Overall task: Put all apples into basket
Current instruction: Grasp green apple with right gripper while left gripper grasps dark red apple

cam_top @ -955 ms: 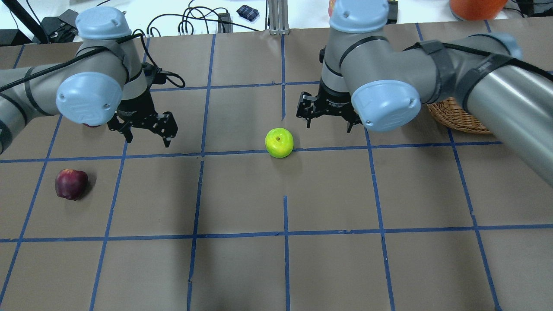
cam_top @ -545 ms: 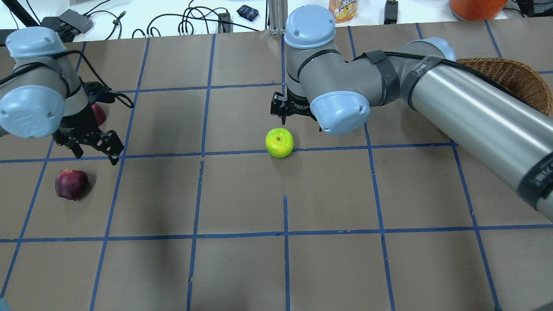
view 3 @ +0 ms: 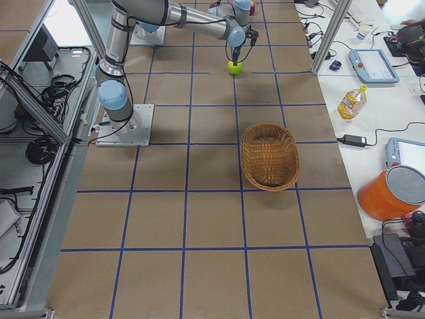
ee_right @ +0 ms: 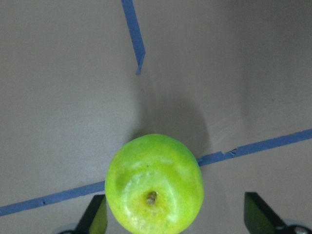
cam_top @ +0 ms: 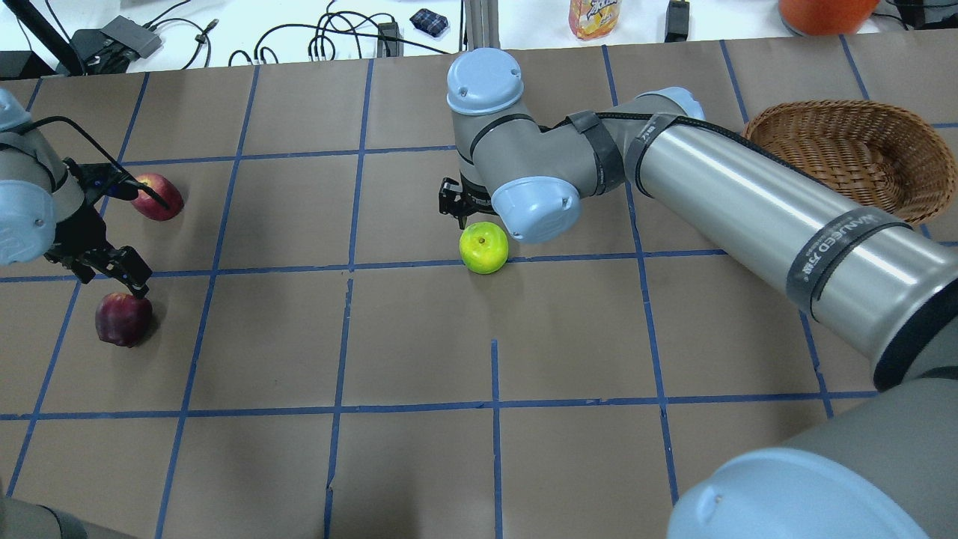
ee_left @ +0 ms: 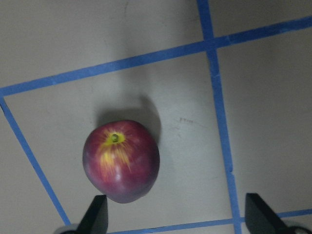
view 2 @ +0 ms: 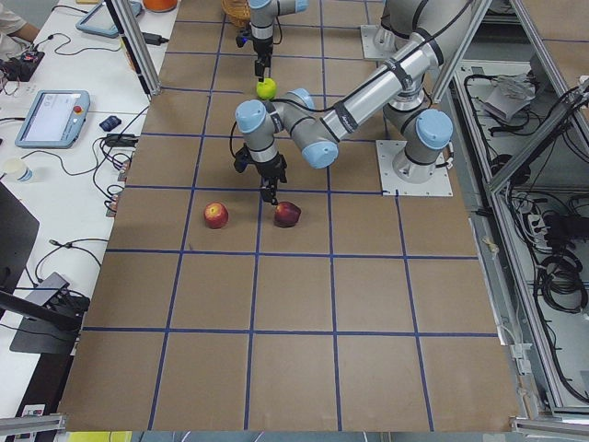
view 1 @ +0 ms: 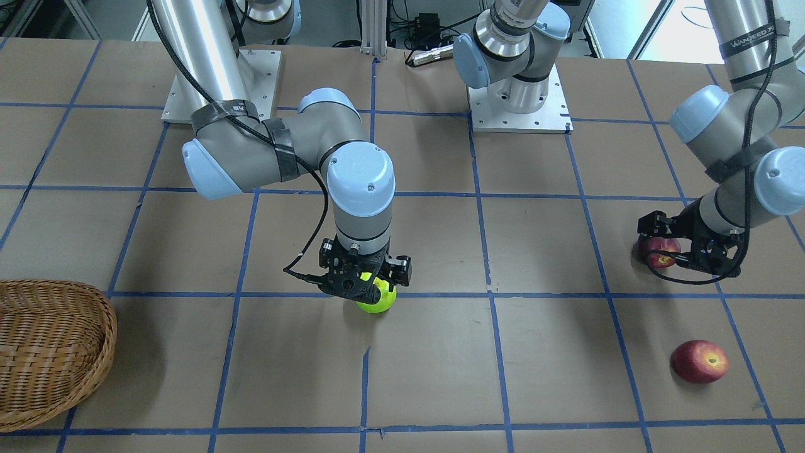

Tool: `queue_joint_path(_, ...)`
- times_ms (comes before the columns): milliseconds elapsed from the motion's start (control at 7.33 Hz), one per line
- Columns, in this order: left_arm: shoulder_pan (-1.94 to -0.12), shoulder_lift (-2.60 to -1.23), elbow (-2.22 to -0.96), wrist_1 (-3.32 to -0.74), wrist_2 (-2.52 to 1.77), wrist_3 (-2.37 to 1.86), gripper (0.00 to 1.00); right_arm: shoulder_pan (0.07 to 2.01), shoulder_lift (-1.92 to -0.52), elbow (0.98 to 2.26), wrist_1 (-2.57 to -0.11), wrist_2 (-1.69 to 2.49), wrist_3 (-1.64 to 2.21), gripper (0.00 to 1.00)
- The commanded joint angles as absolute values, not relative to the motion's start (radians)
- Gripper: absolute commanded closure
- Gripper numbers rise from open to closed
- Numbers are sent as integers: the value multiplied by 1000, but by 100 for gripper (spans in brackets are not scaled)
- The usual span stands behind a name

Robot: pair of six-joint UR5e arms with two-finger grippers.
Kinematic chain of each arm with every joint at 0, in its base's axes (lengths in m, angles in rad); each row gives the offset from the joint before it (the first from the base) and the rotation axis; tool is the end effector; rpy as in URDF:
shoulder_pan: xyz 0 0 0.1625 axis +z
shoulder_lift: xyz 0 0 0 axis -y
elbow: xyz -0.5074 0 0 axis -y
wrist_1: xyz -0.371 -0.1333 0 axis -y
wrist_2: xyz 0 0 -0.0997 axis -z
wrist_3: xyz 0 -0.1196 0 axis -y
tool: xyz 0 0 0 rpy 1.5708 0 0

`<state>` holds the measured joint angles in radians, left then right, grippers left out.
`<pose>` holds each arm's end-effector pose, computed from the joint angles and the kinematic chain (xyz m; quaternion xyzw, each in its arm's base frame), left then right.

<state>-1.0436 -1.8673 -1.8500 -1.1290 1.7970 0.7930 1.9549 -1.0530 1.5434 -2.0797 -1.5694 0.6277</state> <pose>0.1810 -0.5226 0.3170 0.1389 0.9816 0.1216 0.0482 0.3787 -0.5807 0.3109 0.1215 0.9925 -0.0078 0.0051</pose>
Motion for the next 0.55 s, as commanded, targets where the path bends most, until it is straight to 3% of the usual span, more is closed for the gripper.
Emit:
queue_joint_path(0, -990, -1922, -1861, -1100, 1799, 822, 0, 1959, -1032, 1543, -2086, -1562, 611, 0)
queue_joint_path(409, -988, -1971, -1879, -1103, 1796, 815, 0, 1959, -996, 1542, -2089, -1551, 598, 0)
